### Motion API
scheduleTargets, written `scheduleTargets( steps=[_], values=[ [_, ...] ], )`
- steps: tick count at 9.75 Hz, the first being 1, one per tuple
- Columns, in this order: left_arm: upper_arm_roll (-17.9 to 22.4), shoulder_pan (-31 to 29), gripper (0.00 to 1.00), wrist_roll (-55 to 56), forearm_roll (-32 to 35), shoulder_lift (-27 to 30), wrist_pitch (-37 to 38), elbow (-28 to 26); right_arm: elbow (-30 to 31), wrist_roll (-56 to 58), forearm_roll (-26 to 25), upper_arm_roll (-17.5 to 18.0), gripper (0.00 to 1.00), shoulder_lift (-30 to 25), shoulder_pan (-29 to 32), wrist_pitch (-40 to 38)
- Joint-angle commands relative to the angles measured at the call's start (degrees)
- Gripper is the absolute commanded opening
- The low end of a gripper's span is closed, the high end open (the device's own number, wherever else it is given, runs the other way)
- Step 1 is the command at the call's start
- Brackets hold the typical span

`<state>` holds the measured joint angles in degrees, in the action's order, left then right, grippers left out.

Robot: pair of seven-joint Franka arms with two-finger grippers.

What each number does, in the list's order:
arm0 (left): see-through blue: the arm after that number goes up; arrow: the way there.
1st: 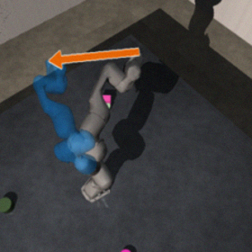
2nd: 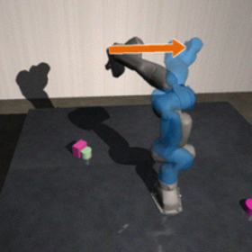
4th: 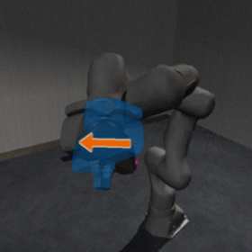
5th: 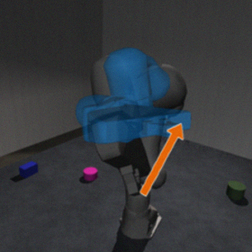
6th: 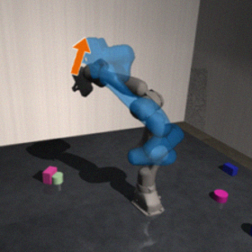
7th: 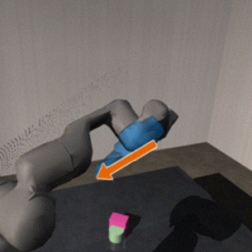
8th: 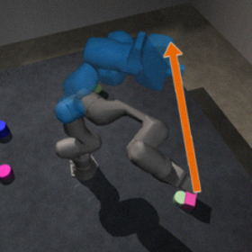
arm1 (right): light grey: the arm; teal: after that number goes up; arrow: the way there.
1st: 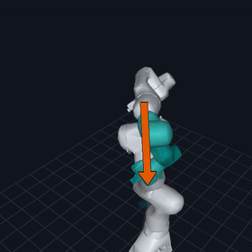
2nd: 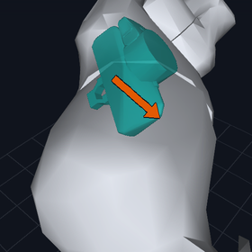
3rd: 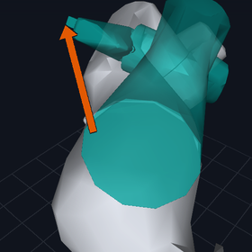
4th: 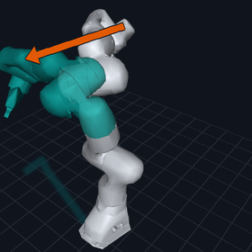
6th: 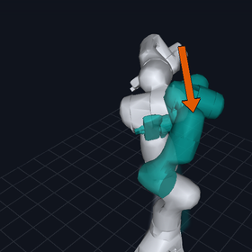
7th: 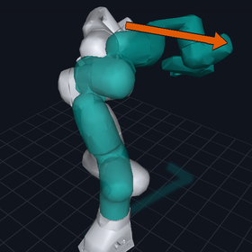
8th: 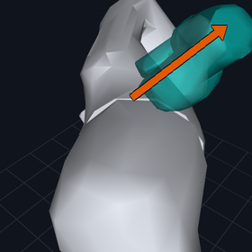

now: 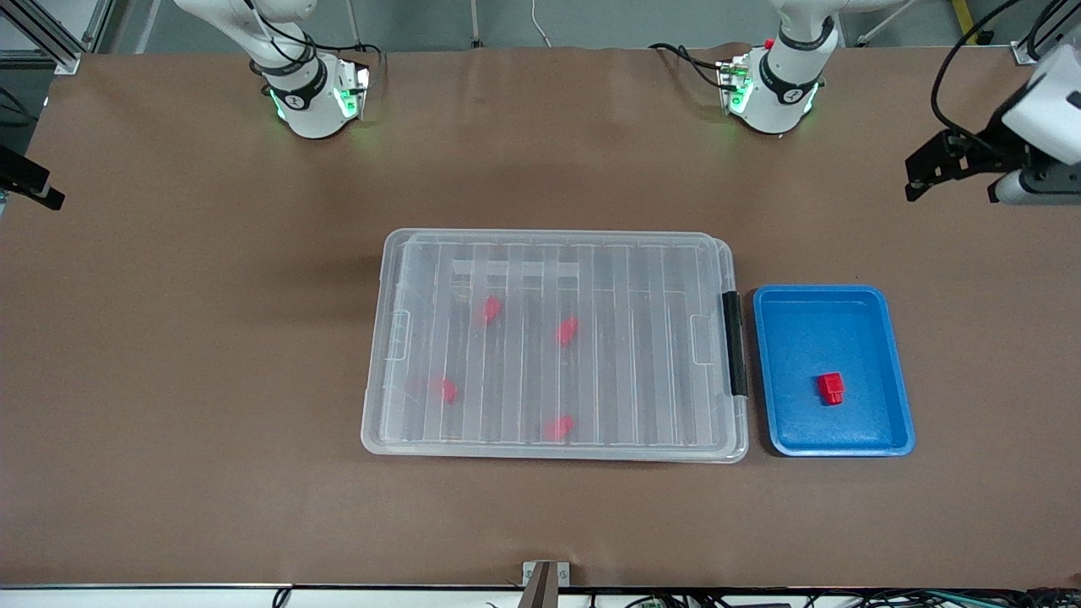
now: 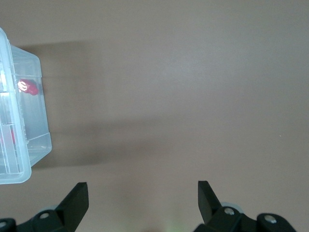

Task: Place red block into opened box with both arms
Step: 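Move the left gripper toward the red block in the blue tray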

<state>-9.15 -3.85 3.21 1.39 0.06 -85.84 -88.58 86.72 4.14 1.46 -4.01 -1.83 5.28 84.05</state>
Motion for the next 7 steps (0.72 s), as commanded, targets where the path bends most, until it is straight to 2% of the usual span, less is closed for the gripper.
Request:
scheduleTargets(
  steps=[1,3,5,7],
  values=[
    [0.2,-0.8,1.0,1.0,-0.2,-8.9,-6.0,-2.5,0.1,-0.1,0.3,0.5,1.0,-0.6,-0.8,0.0],
    [0.1,-0.5,1.0,6.4,0.0,-15.1,-18.7,-8.7,0.1,-0.4,0.5,0.5,1.0,-0.3,-5.4,0.7],
    [0.1,-0.4,1.0,8.4,3.7,-24.5,-28.6,-9.4,0.4,-5.0,0.7,0.5,1.0,2.8,-13.0,3.3],
    [0.1,-1.0,1.0,10.1,4.8,-31.1,-34.8,-8.6,0.4,-14.6,0.1,0.5,1.0,9.1,-20.2,9.8]
  ],
)
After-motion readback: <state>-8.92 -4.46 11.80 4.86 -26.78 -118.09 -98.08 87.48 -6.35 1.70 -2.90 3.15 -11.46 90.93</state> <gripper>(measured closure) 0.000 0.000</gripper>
